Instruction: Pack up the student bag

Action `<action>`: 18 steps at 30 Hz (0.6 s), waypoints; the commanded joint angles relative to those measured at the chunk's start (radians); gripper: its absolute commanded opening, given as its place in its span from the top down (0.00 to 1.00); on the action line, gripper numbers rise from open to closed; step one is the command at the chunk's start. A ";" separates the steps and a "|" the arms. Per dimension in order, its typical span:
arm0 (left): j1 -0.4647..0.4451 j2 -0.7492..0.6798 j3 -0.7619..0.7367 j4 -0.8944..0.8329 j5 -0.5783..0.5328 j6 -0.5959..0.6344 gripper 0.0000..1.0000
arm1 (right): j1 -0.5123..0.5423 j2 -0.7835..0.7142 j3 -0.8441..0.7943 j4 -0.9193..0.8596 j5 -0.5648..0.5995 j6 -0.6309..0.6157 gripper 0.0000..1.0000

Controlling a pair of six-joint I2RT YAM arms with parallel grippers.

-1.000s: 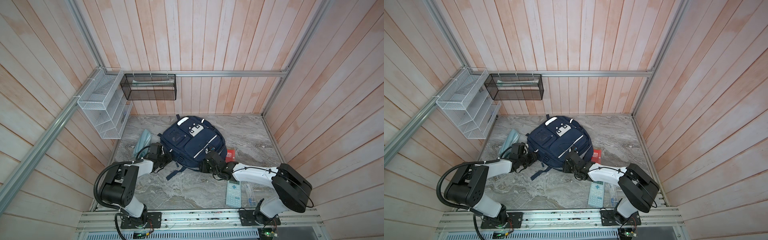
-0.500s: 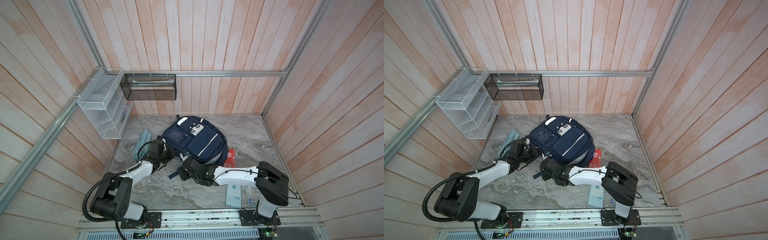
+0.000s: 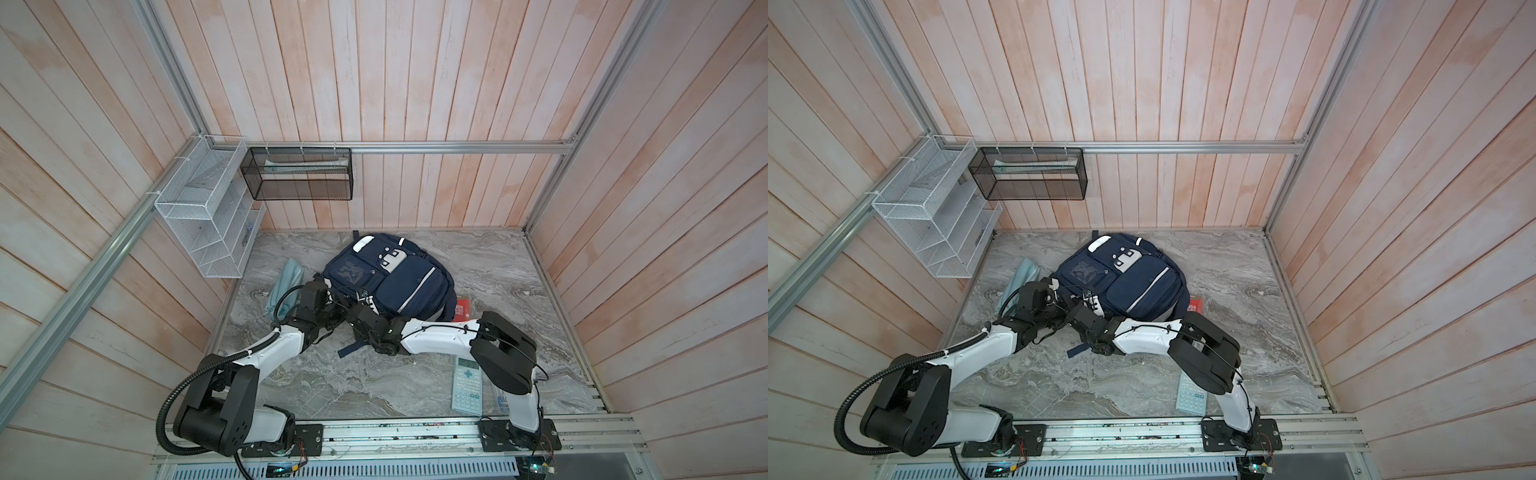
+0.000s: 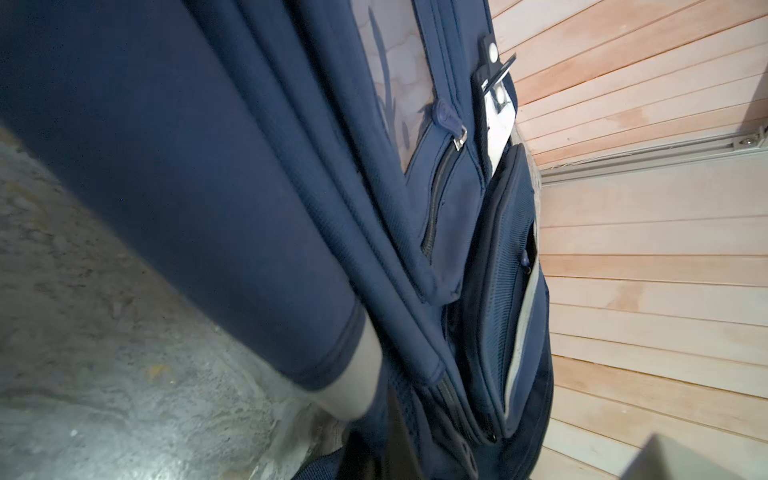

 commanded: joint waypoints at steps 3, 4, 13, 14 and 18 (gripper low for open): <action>0.044 0.019 0.055 0.005 0.027 0.046 1.00 | -0.028 -0.155 -0.131 -0.055 -0.130 0.026 1.00; 0.053 0.027 0.069 0.005 0.032 0.051 1.00 | -0.033 -0.181 -0.160 -0.079 -0.152 0.044 1.00; 0.072 0.087 0.162 -0.033 -0.003 0.100 1.00 | -0.040 -0.425 -0.450 -0.212 -0.211 0.154 1.00; 0.072 0.093 0.167 -0.031 -0.003 0.102 1.00 | -0.045 -0.461 -0.482 -0.237 -0.203 0.165 1.00; 0.073 0.138 0.216 -0.044 -0.075 0.163 1.00 | -0.114 -0.652 -0.654 -0.230 -0.255 0.181 1.00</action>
